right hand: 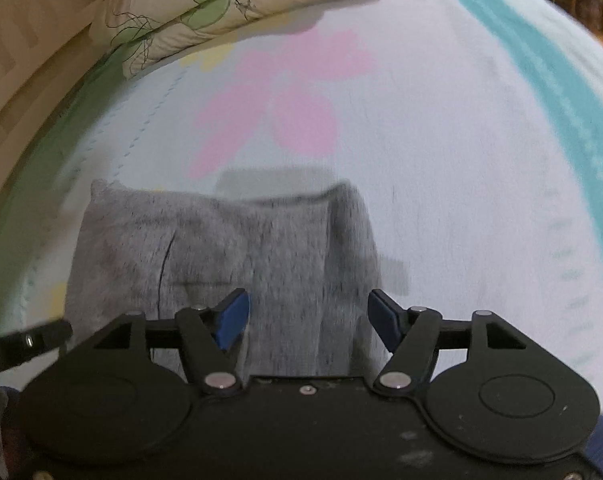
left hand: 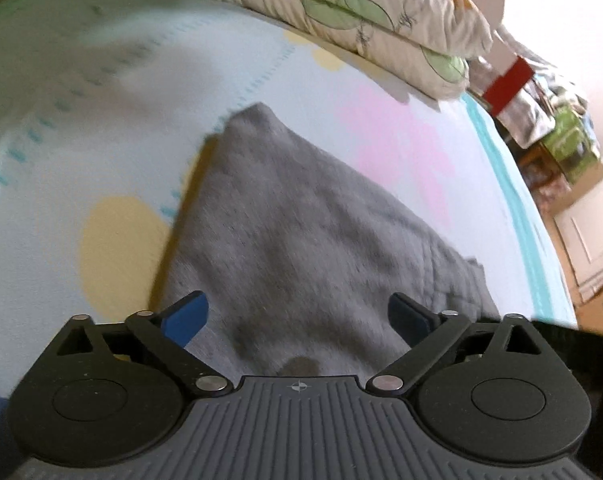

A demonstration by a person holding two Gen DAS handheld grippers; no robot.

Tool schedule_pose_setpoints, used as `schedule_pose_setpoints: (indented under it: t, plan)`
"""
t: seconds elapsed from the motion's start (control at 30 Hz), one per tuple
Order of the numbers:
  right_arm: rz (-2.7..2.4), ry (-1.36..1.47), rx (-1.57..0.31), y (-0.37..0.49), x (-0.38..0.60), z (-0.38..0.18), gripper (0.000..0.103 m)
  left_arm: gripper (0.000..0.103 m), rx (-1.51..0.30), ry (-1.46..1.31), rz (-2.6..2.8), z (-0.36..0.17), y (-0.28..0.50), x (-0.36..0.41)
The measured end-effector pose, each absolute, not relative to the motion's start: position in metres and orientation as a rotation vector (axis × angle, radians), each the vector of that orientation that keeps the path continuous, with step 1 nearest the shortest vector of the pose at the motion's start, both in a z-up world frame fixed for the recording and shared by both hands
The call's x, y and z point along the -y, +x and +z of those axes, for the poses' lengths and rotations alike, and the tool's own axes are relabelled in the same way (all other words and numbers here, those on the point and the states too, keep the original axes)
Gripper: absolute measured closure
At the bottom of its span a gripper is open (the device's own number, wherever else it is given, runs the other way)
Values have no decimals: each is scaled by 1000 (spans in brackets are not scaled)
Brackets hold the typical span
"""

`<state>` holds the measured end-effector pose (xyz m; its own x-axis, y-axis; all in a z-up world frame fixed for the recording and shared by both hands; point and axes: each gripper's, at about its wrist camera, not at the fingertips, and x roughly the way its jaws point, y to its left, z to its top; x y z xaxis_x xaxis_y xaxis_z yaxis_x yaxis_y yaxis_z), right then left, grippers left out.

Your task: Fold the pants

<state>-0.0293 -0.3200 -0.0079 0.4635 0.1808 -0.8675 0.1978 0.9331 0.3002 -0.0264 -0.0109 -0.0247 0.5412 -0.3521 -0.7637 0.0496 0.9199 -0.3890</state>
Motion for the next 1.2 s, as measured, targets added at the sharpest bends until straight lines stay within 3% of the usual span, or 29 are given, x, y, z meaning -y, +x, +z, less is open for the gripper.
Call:
schedule_pose_setpoints:
  t: [0.5, 0.67, 1.0, 1.2]
  plan:
    - [7, 466, -1185, -19, 334, -36, 13, 1, -1135, -313, -333, -51, 24, 1]
    - [76, 513, -1189, -11, 339, -49, 0, 1, -1151, -338, -411, -55, 35, -9]
    - [121, 527, -1178, -10, 347, -52, 0, 1, -1061, -348, -377, -37, 33, -25]
    - [121, 513, -1179, -9, 343, -53, 0, 1, -1150, -345, -369, -58, 50, -24]
